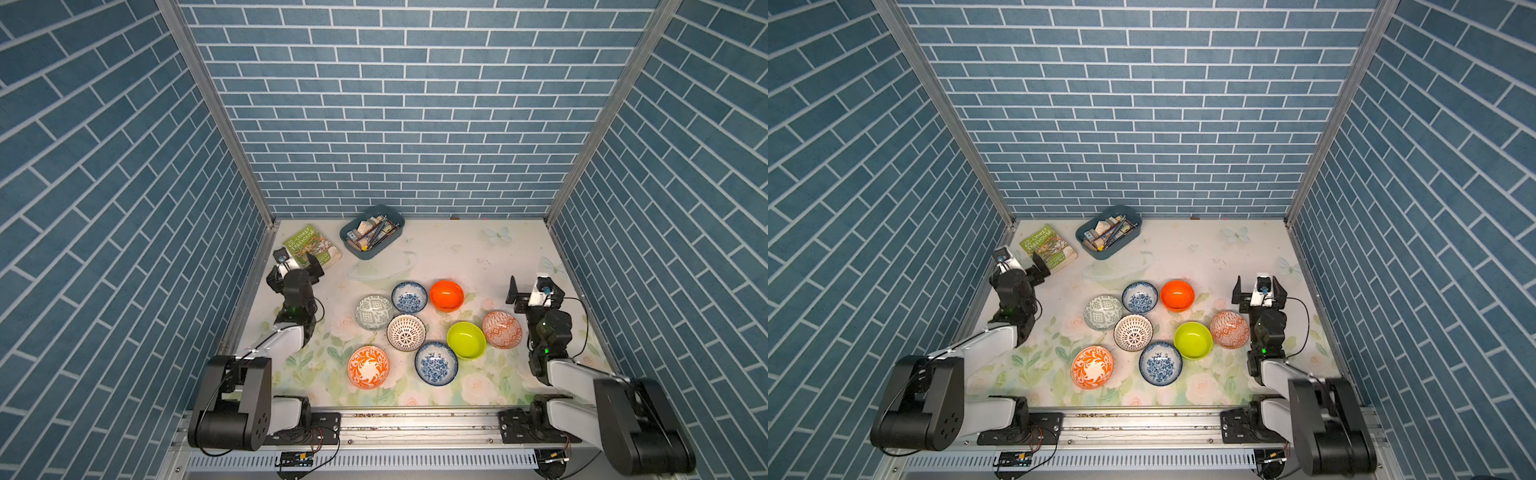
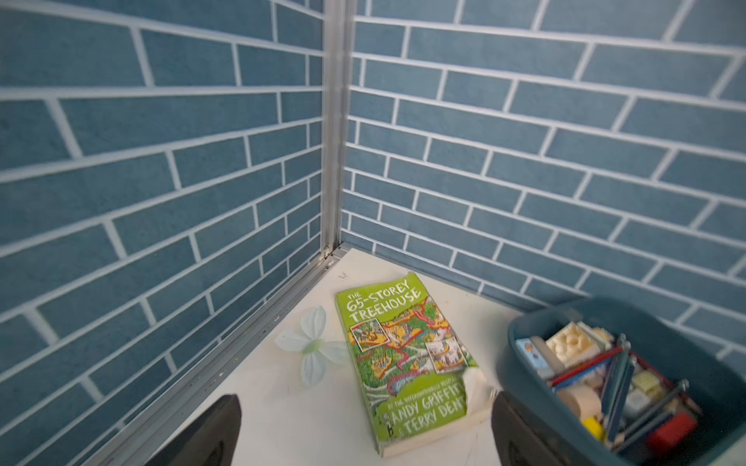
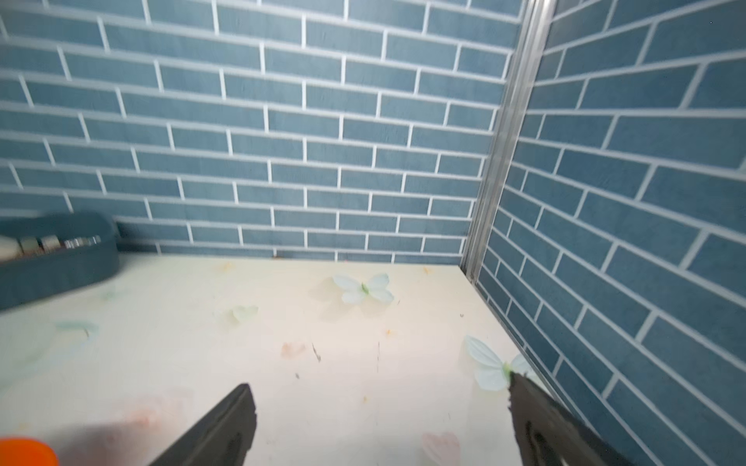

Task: Stack the bowls
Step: Move the bowl to the center of the board.

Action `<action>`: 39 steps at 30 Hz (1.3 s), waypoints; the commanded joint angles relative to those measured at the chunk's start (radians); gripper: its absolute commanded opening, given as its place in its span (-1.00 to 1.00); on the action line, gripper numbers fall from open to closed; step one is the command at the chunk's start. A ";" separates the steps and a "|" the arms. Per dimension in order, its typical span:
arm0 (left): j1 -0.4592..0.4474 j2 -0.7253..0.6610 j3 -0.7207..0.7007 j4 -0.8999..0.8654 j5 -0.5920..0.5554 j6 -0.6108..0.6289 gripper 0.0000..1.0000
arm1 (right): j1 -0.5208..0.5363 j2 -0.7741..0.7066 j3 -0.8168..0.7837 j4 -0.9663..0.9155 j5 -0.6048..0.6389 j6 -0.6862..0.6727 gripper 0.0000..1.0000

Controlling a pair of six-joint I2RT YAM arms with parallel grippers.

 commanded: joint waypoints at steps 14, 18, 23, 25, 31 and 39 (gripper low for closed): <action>-0.120 -0.117 0.149 -0.886 0.472 -0.283 1.00 | 0.542 -0.148 0.240 -0.736 0.034 0.755 0.84; -0.284 -0.110 0.128 -0.892 0.441 -0.360 1.00 | 0.652 -0.069 0.287 -0.799 0.170 0.694 0.84; -0.334 -0.046 0.100 -0.850 0.464 -0.436 1.00 | 0.741 0.019 0.350 -0.836 0.262 0.642 0.83; -0.337 -0.013 0.092 -0.831 0.489 -0.447 1.00 | 0.752 0.028 0.357 -0.849 0.285 0.641 0.83; -0.340 0.091 0.115 -0.822 0.493 -0.461 1.00 | 0.755 0.030 0.352 -0.841 0.297 0.641 0.83; -0.341 0.186 0.147 -0.810 0.503 -0.448 0.51 | 0.759 0.065 0.373 -0.840 0.307 0.637 0.78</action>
